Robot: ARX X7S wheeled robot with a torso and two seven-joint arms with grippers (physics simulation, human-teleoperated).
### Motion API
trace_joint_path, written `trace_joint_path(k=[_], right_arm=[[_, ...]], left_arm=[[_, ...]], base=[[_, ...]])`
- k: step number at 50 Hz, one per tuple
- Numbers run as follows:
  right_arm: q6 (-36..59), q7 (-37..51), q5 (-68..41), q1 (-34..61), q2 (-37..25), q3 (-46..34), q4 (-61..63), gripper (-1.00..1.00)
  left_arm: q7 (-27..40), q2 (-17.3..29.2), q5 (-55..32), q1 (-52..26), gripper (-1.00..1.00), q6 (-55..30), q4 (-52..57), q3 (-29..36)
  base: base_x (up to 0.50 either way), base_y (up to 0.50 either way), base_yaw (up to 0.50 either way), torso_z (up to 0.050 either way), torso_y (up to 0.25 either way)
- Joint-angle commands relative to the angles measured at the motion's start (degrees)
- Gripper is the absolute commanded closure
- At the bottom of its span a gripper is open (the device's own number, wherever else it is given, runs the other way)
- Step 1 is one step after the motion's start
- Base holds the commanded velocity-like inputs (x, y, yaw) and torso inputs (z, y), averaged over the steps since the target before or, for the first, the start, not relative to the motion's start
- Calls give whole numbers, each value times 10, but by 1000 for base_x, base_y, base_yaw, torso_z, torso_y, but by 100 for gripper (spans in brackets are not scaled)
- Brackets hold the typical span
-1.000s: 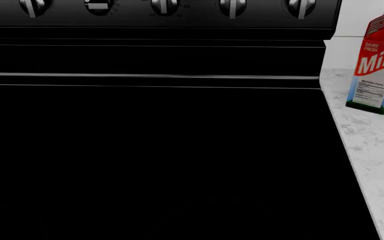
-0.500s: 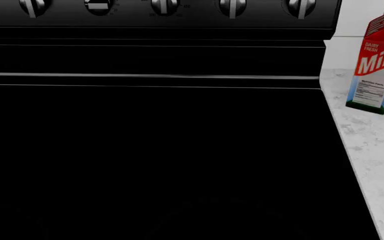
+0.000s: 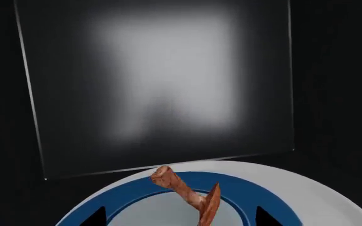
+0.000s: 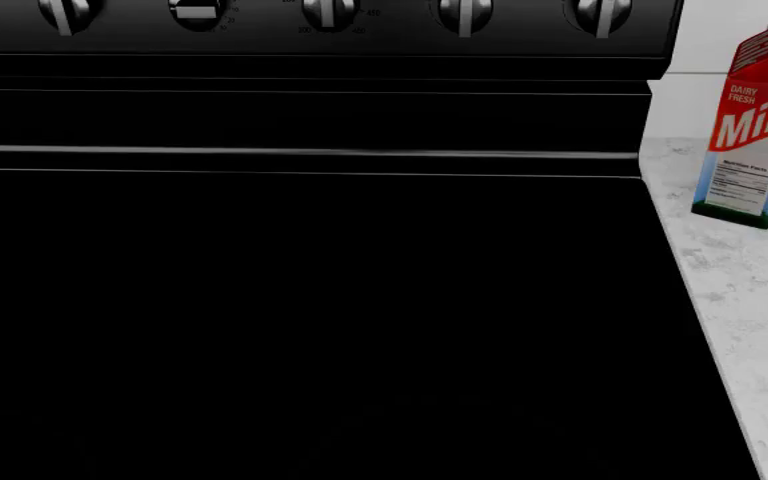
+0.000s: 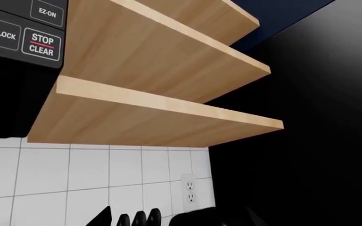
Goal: Pick the mushroom from the counter and place it in the microwave.
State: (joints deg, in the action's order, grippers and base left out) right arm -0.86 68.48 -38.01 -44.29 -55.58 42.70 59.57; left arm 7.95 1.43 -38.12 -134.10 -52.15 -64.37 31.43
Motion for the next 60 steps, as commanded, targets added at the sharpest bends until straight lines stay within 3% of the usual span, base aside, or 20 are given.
trace_joint_path(k=[1, 12, 26, 60], right_arm=[[7, -17, -3, 1, 7, 24, 3, -100], [5, -18, 1, 0, 9, 22, 3, -100], [2, -22, 2, -2, 13, 25, 3, -100], [0, -26, 0, -4, 17, 32, 4, -100]], left_arm=[[-6, -14, 30, -9, -100, -5, 5, -44], [-14, -14, 66, -9, -100, 30, 45, -107], [-6, -14, 86, -9, -100, 101, 70, -143], [-3, -14, 86, -9, -100, 313, 87, -149]], base=[[0, 0, 0, 0, 0], [0, 0, 0, 0, 0], [0, 0, 0, 0, 0], [0, 0, 0, 0, 0]])
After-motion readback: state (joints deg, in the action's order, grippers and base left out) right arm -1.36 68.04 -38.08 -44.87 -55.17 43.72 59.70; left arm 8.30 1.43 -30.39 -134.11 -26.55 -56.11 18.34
